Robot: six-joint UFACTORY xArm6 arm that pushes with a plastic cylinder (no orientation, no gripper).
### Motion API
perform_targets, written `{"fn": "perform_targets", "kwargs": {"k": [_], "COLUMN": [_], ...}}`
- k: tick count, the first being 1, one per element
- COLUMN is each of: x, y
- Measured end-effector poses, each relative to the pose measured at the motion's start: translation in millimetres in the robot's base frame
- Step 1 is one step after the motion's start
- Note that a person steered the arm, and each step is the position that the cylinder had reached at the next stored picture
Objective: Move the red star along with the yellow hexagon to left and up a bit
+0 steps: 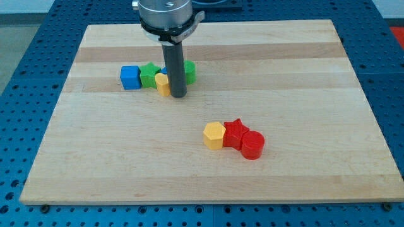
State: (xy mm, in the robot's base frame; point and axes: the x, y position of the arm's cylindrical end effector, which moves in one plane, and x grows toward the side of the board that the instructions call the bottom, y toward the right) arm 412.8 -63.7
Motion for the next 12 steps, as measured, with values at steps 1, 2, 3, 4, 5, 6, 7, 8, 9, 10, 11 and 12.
{"fn": "perform_targets", "kwargs": {"k": [1,2,3,4,5,6,7,8,9,10,11,12], "x": [0,0,16,59,102,119,118,116,116,116,116,116], "y": [26,86,156,199,209,193,165,129,102,78,53,27]}}
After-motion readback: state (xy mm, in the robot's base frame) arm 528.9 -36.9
